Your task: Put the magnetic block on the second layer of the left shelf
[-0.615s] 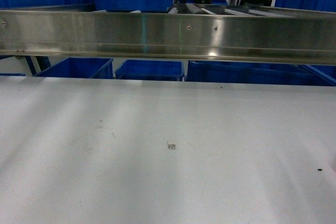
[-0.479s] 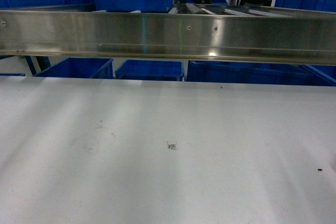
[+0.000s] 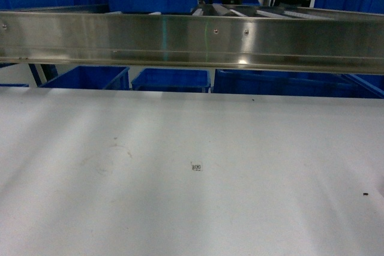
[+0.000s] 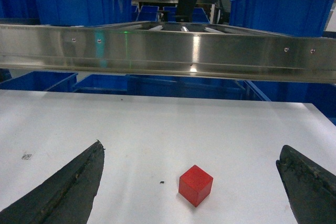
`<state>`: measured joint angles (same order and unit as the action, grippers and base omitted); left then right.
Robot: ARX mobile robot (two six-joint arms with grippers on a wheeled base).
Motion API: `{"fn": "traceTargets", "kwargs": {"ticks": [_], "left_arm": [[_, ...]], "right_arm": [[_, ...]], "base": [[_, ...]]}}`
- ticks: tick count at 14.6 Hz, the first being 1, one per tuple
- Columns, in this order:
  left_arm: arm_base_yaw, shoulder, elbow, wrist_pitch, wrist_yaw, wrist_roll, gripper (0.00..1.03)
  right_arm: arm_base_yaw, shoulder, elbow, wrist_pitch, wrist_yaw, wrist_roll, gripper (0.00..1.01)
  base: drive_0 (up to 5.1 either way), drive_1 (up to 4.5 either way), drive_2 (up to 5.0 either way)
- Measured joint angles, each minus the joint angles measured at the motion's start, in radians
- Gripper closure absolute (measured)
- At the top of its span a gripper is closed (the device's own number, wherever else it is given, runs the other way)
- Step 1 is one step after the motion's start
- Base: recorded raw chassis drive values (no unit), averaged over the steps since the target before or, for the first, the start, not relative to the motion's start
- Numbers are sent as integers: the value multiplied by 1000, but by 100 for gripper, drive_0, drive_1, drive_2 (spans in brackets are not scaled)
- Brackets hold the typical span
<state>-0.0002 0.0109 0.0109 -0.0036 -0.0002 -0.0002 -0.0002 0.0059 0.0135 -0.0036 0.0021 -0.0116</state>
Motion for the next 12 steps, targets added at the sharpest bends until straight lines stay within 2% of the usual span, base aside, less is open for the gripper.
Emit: {"fn": "traceTargets", "kwargs": {"ticks": [10, 11, 12], "left_arm": [[0, 0, 0, 0, 0, 0, 5], [0, 0, 0, 0, 0, 0, 5], [0, 0, 0, 0, 0, 0, 5]], "right_arm": [[0, 0, 0, 0, 0, 0, 3], [-35, 47, 0, 66, -64, 15, 3], [-111, 230, 11, 219, -130, 52, 3]], "base": [[0, 0, 0], [0, 0, 0], [0, 0, 0]]}}
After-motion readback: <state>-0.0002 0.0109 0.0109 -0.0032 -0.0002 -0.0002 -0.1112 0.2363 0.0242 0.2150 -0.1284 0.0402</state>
